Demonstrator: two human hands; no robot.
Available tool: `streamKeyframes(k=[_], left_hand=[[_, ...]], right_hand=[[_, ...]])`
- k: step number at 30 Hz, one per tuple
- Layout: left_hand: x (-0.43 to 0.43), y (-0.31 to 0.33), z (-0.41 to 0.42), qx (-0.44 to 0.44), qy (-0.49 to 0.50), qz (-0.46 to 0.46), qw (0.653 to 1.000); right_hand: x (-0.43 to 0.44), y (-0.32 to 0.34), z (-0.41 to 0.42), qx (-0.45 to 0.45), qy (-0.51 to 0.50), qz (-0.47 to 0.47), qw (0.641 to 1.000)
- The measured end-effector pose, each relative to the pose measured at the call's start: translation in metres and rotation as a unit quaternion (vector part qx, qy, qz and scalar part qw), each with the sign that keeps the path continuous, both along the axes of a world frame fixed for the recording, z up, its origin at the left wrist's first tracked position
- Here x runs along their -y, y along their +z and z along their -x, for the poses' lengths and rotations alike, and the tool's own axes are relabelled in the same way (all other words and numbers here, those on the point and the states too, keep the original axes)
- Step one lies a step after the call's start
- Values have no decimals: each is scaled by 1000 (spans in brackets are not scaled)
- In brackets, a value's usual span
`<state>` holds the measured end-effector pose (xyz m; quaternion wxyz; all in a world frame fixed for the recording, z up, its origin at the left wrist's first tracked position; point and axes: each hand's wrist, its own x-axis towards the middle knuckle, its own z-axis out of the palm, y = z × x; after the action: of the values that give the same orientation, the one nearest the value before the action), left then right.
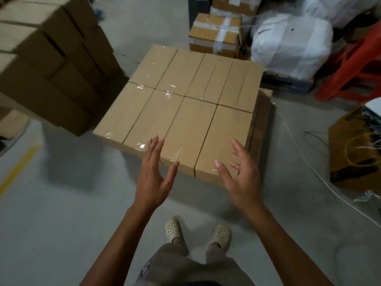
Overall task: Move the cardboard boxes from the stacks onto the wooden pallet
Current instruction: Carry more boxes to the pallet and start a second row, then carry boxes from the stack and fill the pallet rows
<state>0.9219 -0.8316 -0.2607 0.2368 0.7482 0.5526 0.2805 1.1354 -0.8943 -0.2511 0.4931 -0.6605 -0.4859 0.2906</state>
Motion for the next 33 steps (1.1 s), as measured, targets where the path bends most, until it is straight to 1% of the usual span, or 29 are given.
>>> streamKeyframes(k=[8, 14, 18, 22, 28, 33], left_hand=[[-29, 34, 106, -7, 79, -74, 994], [-54, 55, 215, -10, 106, -120, 987], [-72, 64, 297, -2, 113, -134, 985], [-93, 73, 369, -10, 148, -143, 979], [-146, 86, 447, -31, 196, -167, 966], [-215, 85, 502, -23, 233, -164, 958]], right_hand=[[-47, 26, 109, 50, 105, -46, 992], [-89, 41, 223, 75, 135, -92, 984], [-120, 45, 304, 66, 154, -100, 981], [-154, 54, 374, 52, 174, -102, 978], [-226, 75, 450, 25, 201, -105, 974], [-307, 79, 504, 2, 225, -102, 969]])
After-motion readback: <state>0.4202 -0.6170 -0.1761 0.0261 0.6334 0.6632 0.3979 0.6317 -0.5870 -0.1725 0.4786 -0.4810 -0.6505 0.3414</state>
